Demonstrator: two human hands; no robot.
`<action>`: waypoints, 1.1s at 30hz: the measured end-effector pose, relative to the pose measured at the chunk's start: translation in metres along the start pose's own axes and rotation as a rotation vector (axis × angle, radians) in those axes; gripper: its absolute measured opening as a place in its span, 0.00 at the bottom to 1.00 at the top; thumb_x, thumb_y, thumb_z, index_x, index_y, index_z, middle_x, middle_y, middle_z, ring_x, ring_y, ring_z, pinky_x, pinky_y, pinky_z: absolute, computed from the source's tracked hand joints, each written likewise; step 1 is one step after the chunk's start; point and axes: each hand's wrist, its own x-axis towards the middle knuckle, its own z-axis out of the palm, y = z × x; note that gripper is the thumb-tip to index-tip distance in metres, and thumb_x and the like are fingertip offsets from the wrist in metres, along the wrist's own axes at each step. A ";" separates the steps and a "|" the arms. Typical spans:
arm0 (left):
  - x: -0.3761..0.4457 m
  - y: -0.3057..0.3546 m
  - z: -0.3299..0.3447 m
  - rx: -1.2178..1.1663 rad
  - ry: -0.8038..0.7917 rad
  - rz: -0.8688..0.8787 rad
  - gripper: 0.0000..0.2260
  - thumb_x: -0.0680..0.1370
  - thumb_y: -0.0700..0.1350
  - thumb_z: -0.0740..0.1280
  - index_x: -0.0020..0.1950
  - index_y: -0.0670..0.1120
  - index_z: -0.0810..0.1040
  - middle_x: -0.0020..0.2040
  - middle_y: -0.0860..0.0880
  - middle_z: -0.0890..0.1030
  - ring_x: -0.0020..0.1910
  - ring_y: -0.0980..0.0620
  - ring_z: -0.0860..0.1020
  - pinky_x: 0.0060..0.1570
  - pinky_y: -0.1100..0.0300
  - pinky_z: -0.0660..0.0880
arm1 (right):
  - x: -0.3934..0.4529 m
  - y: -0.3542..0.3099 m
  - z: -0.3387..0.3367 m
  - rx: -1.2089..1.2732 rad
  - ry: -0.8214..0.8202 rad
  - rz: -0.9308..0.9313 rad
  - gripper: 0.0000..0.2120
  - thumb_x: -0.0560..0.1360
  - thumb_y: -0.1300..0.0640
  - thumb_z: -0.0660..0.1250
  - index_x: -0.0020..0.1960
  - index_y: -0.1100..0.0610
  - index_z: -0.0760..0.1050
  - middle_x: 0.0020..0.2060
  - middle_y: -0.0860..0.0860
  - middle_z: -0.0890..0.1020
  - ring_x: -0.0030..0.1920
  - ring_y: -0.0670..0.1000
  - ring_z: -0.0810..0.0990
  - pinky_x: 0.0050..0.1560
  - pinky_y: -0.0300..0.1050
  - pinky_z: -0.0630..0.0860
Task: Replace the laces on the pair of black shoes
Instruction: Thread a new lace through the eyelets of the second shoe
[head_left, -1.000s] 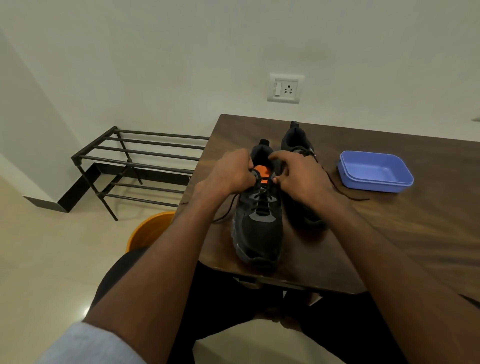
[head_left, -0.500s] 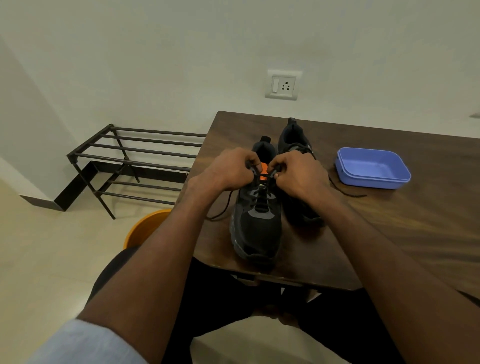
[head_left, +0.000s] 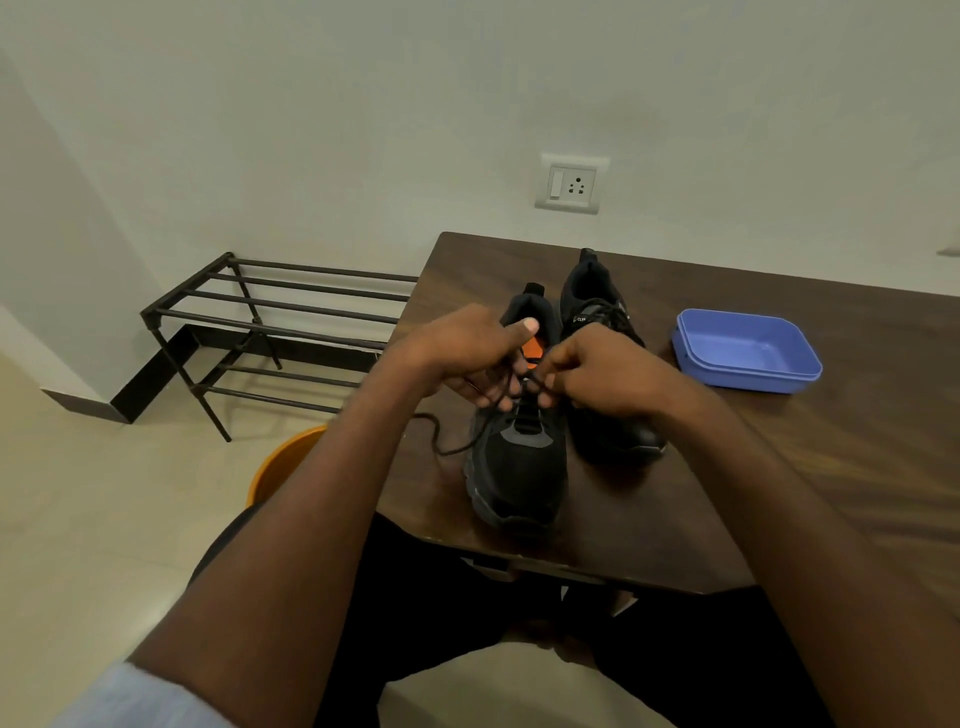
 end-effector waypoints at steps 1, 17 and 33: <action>0.000 0.001 0.000 -0.016 -0.008 -0.009 0.26 0.85 0.61 0.57 0.55 0.40 0.82 0.45 0.41 0.87 0.38 0.48 0.85 0.41 0.55 0.82 | -0.001 -0.005 0.003 0.023 -0.008 -0.053 0.14 0.81 0.65 0.64 0.53 0.51 0.87 0.44 0.47 0.88 0.43 0.41 0.83 0.50 0.42 0.79; -0.006 0.006 -0.008 -0.060 0.001 -0.040 0.07 0.85 0.38 0.63 0.59 0.38 0.78 0.42 0.37 0.86 0.38 0.47 0.86 0.39 0.56 0.85 | 0.006 -0.018 0.048 0.291 0.295 0.181 0.11 0.75 0.45 0.74 0.42 0.52 0.82 0.35 0.49 0.86 0.40 0.51 0.86 0.46 0.59 0.84; -0.020 0.028 -0.013 -0.286 0.162 0.374 0.18 0.79 0.27 0.58 0.64 0.40 0.76 0.39 0.52 0.83 0.25 0.61 0.73 0.25 0.64 0.69 | -0.018 -0.032 -0.005 0.428 0.471 -0.301 0.09 0.82 0.64 0.67 0.55 0.55 0.84 0.45 0.49 0.86 0.35 0.37 0.82 0.36 0.29 0.75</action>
